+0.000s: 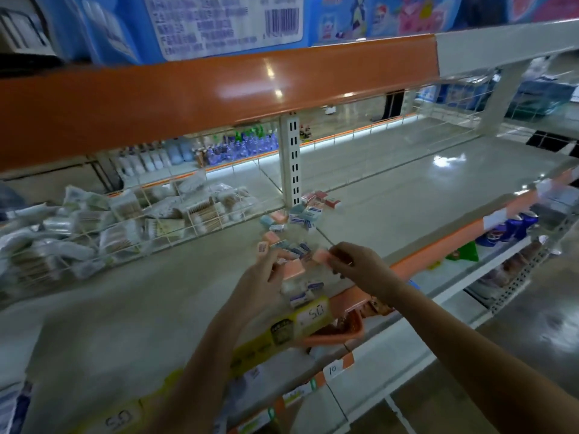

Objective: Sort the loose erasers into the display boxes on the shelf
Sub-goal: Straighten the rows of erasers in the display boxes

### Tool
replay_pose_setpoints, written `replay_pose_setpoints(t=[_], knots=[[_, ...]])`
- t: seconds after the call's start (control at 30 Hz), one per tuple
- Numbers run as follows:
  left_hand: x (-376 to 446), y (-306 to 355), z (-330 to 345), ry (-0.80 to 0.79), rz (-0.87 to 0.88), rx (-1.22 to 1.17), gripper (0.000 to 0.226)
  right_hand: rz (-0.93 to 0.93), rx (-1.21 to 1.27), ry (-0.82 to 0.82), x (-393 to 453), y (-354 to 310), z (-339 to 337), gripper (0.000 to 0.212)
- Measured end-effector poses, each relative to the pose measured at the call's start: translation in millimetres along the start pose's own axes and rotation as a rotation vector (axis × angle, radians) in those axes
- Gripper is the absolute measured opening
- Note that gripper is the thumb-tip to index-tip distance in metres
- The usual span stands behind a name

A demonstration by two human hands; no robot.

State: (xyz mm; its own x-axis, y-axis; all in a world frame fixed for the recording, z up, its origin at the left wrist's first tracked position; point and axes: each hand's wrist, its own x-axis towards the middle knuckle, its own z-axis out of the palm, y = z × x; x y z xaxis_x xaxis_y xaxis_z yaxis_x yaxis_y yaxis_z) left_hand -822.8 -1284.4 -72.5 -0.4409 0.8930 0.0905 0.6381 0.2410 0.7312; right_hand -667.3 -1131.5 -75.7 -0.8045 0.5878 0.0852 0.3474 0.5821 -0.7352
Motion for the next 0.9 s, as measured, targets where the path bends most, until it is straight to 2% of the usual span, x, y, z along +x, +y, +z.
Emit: replay_pose_setpoints(t=[0.17,0.27,0.4,0.5,0.67,0.9], knots=[[-43,0,-4,0.054,-0.127,-0.205,0.034,0.060,0.449,-0.209,-14,-21,9,0.020],[-74,0,-14,0.105,-0.250,-0.323,0.028,0.090,0.672,-0.343,-23,-43,22,0.023],[-123,-7,-32,0.194,-0.332,-0.473,0.016,0.158,0.789,-0.501,-28,-76,52,0.024],[-161,-18,-53,0.292,-0.318,-0.460,0.025,0.140,0.786,-0.598,-32,-106,80,0.026],[-231,-46,-96,0.466,-0.364,-0.392,0.033,-0.124,0.490,-0.681,-48,-172,135,0.032],[-343,-100,-171,0.536,-0.397,-0.341,0.036,-0.314,0.365,-0.722,-76,-269,232,0.033]])
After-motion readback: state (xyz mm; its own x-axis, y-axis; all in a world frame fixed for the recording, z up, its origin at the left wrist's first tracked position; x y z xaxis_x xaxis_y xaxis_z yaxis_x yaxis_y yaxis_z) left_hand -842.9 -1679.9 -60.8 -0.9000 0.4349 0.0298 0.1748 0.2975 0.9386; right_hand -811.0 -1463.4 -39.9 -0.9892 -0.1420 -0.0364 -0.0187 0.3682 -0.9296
